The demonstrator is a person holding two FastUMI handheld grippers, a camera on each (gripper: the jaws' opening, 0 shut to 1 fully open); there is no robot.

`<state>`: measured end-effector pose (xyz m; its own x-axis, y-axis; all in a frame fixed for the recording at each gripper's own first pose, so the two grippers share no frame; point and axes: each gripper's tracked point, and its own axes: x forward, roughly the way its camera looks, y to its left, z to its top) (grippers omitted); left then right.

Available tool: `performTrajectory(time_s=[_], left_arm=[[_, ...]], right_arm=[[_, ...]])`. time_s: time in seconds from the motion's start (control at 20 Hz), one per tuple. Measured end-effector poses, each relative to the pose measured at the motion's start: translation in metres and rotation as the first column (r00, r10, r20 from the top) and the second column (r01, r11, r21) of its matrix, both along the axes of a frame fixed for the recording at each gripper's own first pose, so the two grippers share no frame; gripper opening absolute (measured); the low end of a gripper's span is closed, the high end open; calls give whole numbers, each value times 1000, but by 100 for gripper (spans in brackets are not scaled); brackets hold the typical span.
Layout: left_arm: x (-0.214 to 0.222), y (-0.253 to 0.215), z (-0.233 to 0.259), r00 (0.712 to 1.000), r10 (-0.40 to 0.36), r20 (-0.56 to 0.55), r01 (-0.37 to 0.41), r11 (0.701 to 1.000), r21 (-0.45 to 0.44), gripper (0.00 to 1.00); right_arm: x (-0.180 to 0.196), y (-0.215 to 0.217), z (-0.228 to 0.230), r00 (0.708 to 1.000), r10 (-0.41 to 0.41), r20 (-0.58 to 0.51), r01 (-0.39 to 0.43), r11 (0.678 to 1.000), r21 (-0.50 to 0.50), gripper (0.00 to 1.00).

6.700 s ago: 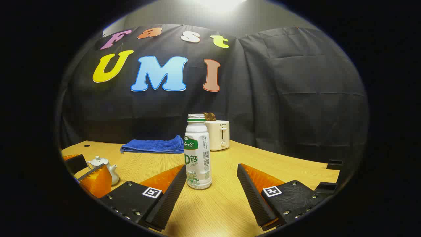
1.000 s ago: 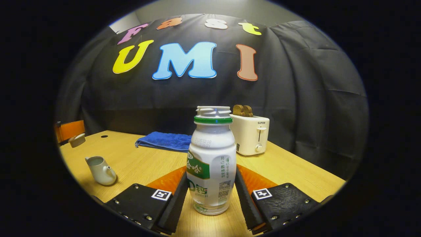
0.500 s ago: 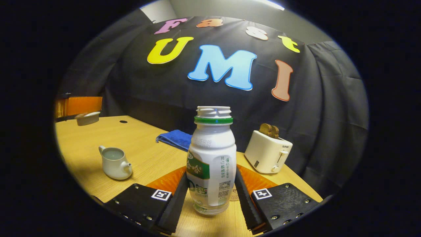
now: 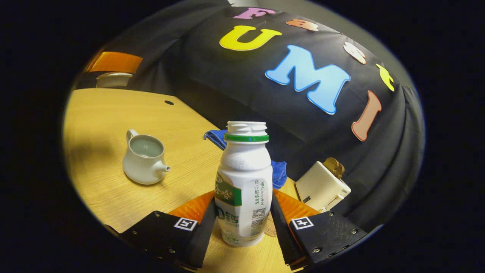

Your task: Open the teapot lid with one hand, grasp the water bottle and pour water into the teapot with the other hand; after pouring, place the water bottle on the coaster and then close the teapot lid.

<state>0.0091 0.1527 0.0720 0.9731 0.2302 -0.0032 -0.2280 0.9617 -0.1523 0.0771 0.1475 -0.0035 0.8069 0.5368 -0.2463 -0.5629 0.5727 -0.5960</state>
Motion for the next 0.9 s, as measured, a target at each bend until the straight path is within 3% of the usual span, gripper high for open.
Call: performTrajectory(time_s=[0.25,0.5,0.6,0.65,0.9], left_arm=[[-10,12,-4,1000,21,-6,-21,1000,2,20],[-32,18,6,999,35,13,-35,999,1,20],[-40,12,12,1000,19,24,-19,1000,-13,21],[-42,10,13,1000,12,26,-12,1000,-19,16],[-50,24,15,999,30,35,-30,999,-16,20]], right_arm=[[7,9,1,995,21,98,-4,985,-170,75],[4,16,-3,977,81,198,-10,942,-337,75],[5,27,-11,971,110,210,-21,923,-383,71],[4,31,-13,970,120,213,-26,918,-396,71],[4,47,-10,950,151,274,-8,887,-462,71]])
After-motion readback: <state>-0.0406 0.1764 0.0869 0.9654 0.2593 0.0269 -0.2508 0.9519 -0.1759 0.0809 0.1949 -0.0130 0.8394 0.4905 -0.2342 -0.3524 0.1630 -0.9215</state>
